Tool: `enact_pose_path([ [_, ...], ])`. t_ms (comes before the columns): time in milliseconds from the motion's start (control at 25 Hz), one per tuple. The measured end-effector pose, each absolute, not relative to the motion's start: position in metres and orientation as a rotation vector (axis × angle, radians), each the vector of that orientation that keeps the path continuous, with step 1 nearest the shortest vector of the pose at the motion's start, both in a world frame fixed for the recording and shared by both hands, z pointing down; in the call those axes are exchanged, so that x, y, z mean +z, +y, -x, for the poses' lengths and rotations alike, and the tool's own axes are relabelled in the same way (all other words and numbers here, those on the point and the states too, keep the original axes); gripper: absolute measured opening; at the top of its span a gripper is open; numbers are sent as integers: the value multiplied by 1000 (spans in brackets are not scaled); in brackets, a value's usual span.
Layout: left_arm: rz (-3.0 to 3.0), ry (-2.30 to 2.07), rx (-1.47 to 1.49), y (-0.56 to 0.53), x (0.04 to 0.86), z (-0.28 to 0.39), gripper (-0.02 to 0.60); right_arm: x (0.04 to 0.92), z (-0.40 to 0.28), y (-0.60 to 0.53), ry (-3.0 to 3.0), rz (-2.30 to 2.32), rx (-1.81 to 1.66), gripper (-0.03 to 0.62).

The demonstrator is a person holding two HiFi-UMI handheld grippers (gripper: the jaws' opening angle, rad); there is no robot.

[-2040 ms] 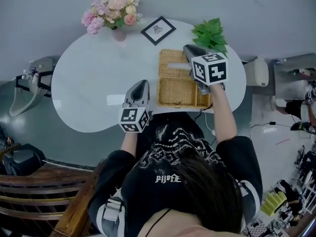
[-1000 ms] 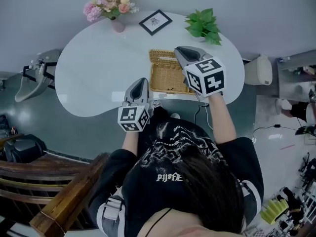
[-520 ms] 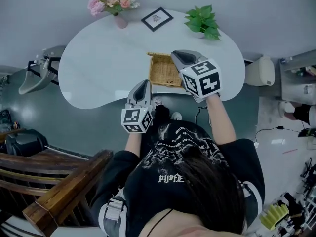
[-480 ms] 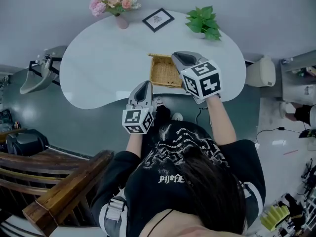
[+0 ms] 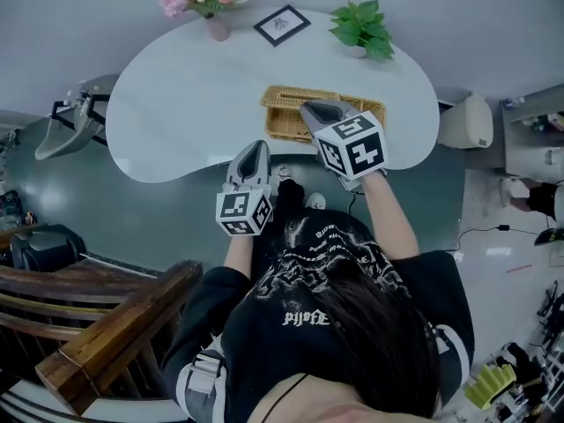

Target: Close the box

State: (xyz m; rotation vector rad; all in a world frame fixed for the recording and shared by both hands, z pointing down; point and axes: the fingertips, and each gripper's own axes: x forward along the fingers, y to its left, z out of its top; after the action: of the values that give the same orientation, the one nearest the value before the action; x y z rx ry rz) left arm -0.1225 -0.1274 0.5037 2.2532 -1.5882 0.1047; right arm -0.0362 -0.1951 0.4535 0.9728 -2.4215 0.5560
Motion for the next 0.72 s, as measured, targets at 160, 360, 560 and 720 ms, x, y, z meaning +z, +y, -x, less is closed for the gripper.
enact_pose_path([
  [160,-2252,-1581,115,-122,508,119,25,467,35,-186,-2406,-966,588,41],
  [360,-2249,-1577,123,-113,511,117,25,489,37,-170,-2364,-918,611,41],
  [560,-2245,-1583,134,-106,513,118,25,508,39,-161,-2339,-902,638,41],
  [720,-2240,-1588,148,-101,515,119,25,519,39,-156,-2324,-895,657,41],
])
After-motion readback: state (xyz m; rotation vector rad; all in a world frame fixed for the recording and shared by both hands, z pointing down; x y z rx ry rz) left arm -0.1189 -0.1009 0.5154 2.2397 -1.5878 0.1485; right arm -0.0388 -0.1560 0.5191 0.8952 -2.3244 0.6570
